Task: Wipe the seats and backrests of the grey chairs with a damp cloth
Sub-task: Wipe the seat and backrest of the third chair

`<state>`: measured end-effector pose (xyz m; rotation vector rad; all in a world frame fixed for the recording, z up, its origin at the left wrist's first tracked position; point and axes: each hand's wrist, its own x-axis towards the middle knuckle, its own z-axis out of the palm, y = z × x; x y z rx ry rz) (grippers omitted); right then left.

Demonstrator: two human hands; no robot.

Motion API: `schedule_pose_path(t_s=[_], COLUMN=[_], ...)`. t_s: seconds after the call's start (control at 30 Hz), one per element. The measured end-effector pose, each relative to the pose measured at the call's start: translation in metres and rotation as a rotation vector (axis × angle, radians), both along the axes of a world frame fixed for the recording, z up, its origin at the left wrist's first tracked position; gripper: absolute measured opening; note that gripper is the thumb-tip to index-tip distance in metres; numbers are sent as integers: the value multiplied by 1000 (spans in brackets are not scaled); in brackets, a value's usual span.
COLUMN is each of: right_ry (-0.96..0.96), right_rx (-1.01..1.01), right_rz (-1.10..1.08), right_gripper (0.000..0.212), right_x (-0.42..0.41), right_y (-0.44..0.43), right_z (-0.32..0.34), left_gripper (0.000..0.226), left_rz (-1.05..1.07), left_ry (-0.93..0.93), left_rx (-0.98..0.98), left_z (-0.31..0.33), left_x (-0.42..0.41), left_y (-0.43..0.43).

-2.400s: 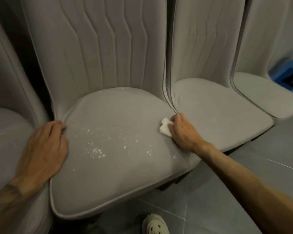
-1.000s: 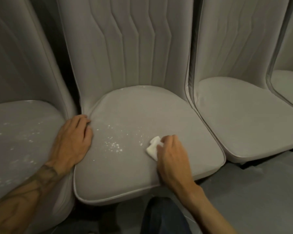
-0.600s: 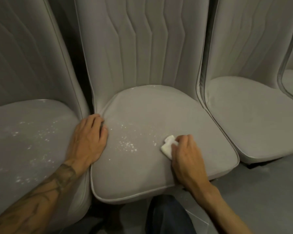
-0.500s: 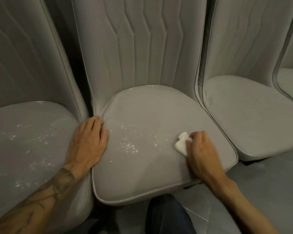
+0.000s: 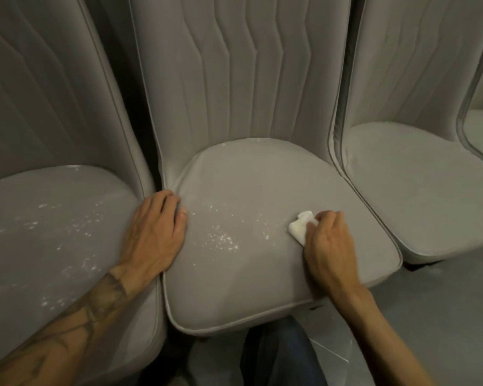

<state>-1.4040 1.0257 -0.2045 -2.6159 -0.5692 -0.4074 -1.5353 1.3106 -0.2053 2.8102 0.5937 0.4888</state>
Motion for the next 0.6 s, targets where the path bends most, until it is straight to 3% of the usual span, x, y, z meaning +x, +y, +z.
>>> schedule_pose_path(t_s=[0.2, 0.4, 0.53, 0.6], right_ry=[38, 74, 104, 125], right_rx=[11, -110, -20, -57], right_rz=[318, 76, 391, 477], right_gripper=[7, 20, 13, 16], right_x=[-18, 43, -7, 7], right_y=[32, 53, 72, 66], right_z=[-8, 5, -5, -3], left_gripper=[42, 47, 45, 45], left_rz=[32, 59, 52, 56], left_ry=[54, 74, 45, 43], left_rx=[72, 93, 107, 107], left_z=[1, -3, -5, -5], left_x=[-23, -32, -31, -32], left_y=[1, -4, -5, -5])
